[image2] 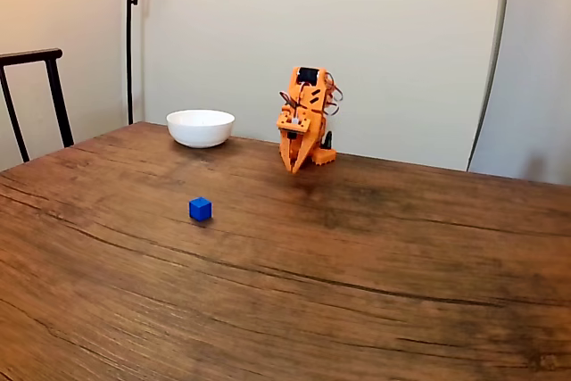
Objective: Grasp the cube and drop it in the bowl
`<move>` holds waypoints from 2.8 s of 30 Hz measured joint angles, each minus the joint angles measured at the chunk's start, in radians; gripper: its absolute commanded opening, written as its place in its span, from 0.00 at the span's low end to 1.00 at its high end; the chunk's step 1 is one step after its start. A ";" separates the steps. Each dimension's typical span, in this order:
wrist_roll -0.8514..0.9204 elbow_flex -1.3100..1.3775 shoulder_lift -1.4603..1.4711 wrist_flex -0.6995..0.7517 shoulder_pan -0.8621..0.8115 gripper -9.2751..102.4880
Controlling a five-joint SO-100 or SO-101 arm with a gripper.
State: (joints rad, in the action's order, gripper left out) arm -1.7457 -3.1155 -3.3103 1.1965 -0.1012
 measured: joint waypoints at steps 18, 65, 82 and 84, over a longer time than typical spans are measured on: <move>0.000 0.000 0.000 0.000 0.000 0.08; 0.187 0.249 0.272 -0.558 0.002 0.09; 0.261 0.815 1.281 -0.657 0.000 0.09; 0.282 0.893 1.393 -0.669 0.000 0.09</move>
State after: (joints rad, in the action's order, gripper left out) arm -1.4634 -2.2227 -1.9175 0.5277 -0.1012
